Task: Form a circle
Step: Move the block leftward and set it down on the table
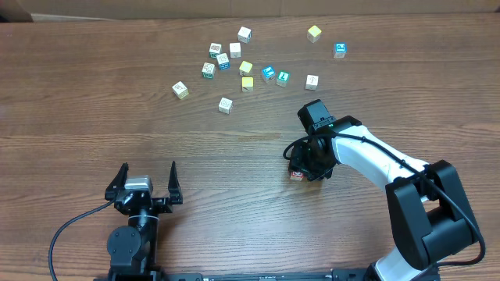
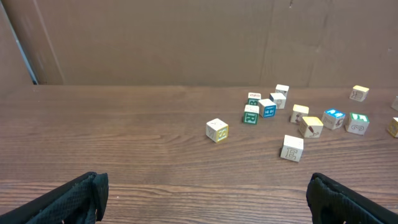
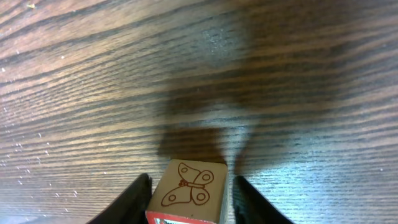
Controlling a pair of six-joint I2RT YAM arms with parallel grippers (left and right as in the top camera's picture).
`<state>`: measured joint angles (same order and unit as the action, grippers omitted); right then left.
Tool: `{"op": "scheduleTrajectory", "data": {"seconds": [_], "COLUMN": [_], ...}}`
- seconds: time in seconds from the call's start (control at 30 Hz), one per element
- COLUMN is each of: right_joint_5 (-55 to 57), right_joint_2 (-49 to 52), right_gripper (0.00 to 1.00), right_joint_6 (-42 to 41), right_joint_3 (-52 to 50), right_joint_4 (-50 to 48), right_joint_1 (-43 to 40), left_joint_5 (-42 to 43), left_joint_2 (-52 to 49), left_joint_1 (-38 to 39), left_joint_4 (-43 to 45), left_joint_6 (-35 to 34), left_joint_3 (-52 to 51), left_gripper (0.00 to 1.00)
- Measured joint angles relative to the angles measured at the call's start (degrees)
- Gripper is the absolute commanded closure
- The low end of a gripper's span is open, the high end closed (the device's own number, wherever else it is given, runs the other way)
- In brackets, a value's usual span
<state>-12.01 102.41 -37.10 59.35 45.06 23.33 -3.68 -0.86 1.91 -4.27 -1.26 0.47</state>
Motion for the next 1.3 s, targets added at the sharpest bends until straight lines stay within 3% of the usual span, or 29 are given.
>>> {"op": "scheduleTrajectory", "data": {"seconds": [0.13,0.3,0.73,0.8,0.9,0.93,0.97,1.1,1.3], "right_joint_5": [0.02,-0.02,0.02,0.02,-0.02,0.02,0.04,0.0,-0.22], "right_joint_2": [0.0,0.0,0.09,0.09,0.09,0.09,0.09,0.09,0.09], "right_gripper": [0.47,0.64,0.69,0.59,0.25,0.05,0.0,0.0,0.1], "right_joint_6": [0.61,0.96,-2.64,-3.04,-3.5,-3.54,-3.63,-2.56,3.67], "right_joint_3": [0.0,0.02,1.86,1.86,1.88,1.88,1.88,1.9,1.9], "right_joint_4": [-0.04,-0.02,-0.48,-0.48,-0.5,-0.48,-0.28,1.49,3.26], "right_joint_1": [0.0,0.0,0.0,0.0,0.0,0.0,0.0,0.0,0.13], "left_joint_5": [0.02,0.0,0.02,0.02,0.0,0.0,0.0,0.02,0.02], "left_joint_2": [0.0,0.0,0.0,0.0,0.0,0.0,0.0,0.0,0.0], "left_joint_1": [-0.02,0.0,0.0,0.0,0.0,-0.02,0.0,0.0,0.0], "left_joint_4": [-0.02,0.0,0.0,0.0,0.0,0.0,0.0,0.0,0.0], "left_joint_6": [0.0,0.0,0.0,0.0,0.0,0.0,0.0,0.0,0.0], "left_joint_3": [0.0,0.0,0.0,0.0,0.0,0.0,0.0,0.0,0.0], "left_gripper": [0.0,0.0,0.01,0.0,0.0,0.01,0.0,0.01,0.0]}}
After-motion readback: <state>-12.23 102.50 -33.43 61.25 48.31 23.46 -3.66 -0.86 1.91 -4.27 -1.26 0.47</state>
